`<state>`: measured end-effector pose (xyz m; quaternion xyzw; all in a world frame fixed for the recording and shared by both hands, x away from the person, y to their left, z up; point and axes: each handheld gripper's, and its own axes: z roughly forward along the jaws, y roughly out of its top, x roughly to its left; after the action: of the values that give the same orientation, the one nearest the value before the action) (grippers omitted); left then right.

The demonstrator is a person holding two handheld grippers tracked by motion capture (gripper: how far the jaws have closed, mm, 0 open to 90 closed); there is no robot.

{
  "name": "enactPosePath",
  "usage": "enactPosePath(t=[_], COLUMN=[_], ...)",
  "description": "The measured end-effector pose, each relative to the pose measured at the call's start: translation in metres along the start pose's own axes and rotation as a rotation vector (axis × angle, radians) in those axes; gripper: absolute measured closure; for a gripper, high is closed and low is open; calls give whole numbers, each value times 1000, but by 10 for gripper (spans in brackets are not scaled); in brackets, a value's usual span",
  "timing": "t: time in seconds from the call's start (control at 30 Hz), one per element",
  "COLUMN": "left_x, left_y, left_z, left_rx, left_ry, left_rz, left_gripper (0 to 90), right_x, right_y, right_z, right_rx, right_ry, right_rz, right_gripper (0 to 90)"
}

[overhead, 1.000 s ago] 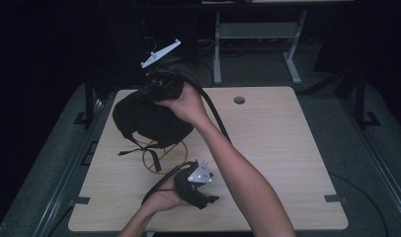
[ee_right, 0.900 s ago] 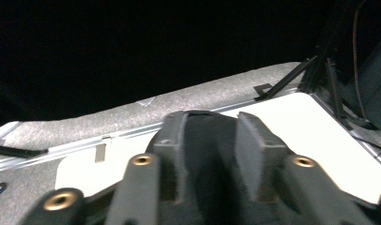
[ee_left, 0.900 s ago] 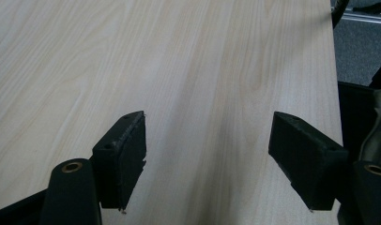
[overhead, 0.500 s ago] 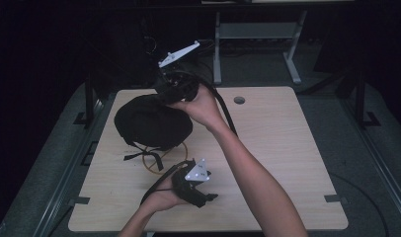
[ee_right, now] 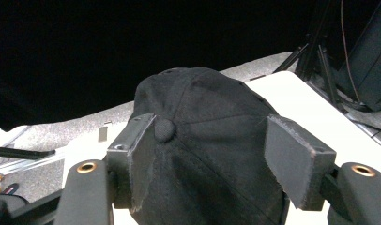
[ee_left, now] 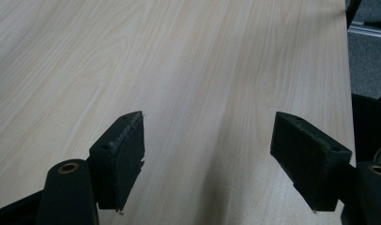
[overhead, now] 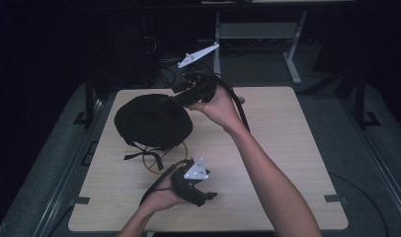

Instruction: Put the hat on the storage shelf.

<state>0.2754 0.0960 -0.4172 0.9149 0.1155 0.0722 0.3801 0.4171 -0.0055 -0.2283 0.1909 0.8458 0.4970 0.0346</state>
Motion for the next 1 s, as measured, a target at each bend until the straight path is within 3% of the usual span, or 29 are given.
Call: enactPosePath(t=[1.0], left_x=[0], left_y=[-2], left_z=[1], left_rx=[-20], left_ry=[7], left_rz=[-45], left_gripper=[251], right_x=[-14], right_y=[-41], right_z=[-50], right_rx=[-2], right_ry=[-30], right_rz=[63], right_gripper=[252])
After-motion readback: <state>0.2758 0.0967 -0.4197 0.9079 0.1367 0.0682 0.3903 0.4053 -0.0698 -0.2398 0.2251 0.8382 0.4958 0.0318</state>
